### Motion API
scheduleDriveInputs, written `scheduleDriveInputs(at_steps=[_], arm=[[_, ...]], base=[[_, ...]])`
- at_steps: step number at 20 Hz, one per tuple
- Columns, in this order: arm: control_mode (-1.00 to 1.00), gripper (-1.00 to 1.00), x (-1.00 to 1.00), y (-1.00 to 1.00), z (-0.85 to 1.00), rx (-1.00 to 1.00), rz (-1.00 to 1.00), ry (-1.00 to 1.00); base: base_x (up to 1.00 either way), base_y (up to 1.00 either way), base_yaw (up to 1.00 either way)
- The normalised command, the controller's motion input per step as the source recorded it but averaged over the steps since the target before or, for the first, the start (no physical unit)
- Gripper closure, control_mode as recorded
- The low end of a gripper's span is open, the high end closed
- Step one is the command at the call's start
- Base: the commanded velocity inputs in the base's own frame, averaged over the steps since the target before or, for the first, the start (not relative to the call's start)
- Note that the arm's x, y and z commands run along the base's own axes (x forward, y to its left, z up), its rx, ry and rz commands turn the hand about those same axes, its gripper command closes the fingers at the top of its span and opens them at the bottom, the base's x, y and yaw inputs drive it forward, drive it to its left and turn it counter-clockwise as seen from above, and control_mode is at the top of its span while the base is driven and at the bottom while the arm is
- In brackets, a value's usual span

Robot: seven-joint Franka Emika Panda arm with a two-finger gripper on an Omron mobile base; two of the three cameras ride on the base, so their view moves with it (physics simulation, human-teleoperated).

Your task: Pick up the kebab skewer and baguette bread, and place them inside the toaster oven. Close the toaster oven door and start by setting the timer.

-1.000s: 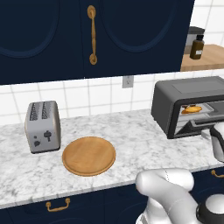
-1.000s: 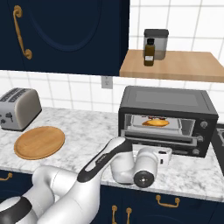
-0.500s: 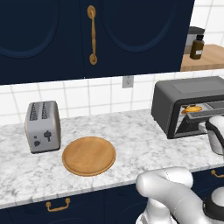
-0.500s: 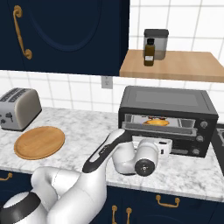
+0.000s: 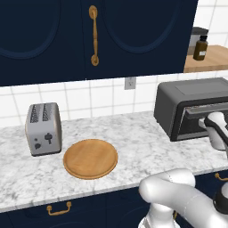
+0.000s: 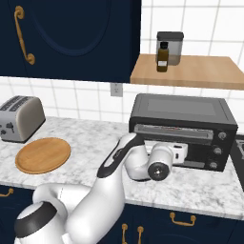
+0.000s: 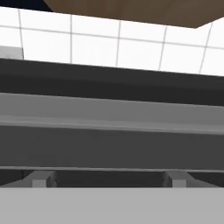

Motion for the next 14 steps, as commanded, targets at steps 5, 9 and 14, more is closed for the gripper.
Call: scheduleDriveInputs(at_steps=[5,9,14], arm=[[-1.00,-1.00,0.23,0.00,0.10,0.00,0.00,0.00],[-1.00,-1.00,0.23,0.01,0.06,0.00,0.00,0.00],[-1.00,-1.00,-0.01,0.00,0.05,0.00,0.00,0.00]], base=[[0.00,0.00,0.00],[0.00,0.00,0.00],[0.00,0.00,0.00]])
